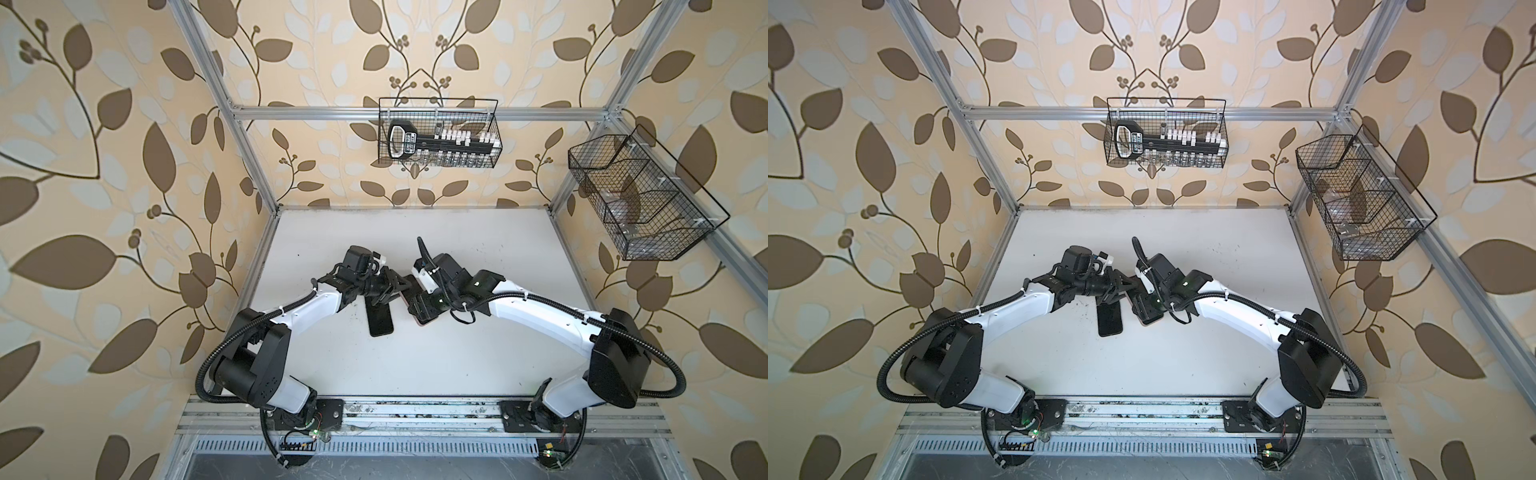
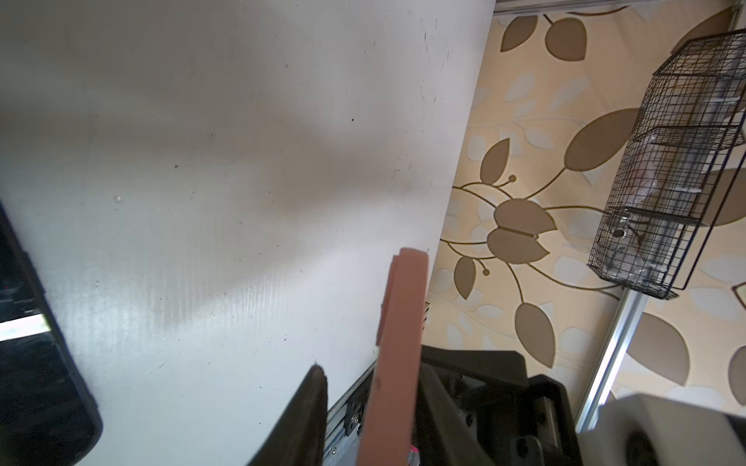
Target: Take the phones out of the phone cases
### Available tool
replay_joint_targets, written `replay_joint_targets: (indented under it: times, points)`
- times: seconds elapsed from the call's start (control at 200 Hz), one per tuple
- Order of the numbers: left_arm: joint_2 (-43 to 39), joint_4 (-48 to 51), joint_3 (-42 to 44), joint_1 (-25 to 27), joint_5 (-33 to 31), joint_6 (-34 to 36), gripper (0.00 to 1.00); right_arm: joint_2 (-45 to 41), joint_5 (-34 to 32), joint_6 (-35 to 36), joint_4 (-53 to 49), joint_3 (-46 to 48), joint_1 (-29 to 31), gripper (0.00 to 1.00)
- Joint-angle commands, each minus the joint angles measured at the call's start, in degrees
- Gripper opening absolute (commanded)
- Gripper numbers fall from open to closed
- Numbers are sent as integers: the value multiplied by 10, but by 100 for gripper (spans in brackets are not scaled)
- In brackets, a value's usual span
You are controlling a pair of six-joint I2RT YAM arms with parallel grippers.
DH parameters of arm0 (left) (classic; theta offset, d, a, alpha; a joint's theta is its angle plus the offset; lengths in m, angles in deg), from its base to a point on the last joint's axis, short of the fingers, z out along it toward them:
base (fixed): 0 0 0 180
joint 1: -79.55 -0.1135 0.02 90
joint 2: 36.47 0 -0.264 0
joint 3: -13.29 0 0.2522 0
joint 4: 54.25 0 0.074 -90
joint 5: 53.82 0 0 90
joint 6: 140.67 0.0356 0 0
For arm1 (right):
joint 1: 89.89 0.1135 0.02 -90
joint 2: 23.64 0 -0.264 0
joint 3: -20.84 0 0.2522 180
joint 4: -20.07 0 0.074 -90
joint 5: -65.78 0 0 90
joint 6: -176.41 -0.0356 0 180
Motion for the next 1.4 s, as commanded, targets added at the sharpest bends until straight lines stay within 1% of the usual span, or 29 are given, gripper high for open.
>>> replay_joint_targets:
  times: [0.0, 0.105, 0.215, 0.32, 0.345, 0.475, 0.78, 0.89, 0.975, 1.025, 1.105, 1.295, 1.395]
  points:
    - [-9, -20, 3, 4, 14, -2, 33, -15, 11, -1, 6, -25, 0, 52]
    - [-13, -32, 6, 5, 13, -9, 31, -14, 14, -3, 5, -24, -2, 52]
    - [-17, -44, 12, 5, 6, -16, 32, -14, 19, -5, 6, -22, -3, 52]
    - [-17, -49, 15, 5, 1, -19, 29, -15, 22, -7, 6, -19, -6, 52]
    - [-36, -50, 15, 5, 0, -19, 28, -16, 23, -7, 6, -18, -7, 52]
    - [-47, -51, 16, 5, -11, -19, 22, -19, 26, -9, 7, -13, -10, 52]
    - [-54, -62, 17, 4, -25, -25, 19, -23, 29, -8, 8, -5, -11, 52]
    - [-54, -67, 17, 5, -26, -29, 14, -26, 31, -10, 11, -3, -12, 52]
    - [-54, -74, 19, 5, -26, -34, 7, -26, 34, -12, 15, 0, -12, 52]
    - [-55, -79, 19, 5, -26, -38, 0, -28, 38, -14, 19, 2, -11, 52]
    - [-56, -86, 21, 5, -27, -42, 0, -26, 41, -15, 22, 4, -11, 52]
    - [-60, -99, 21, 5, -26, -47, 0, -30, 39, -17, 24, 7, -12, 61]
    - [-58, -126, 22, 4, -14, -53, 0, -35, 42, -21, 30, 11, -15, 67]
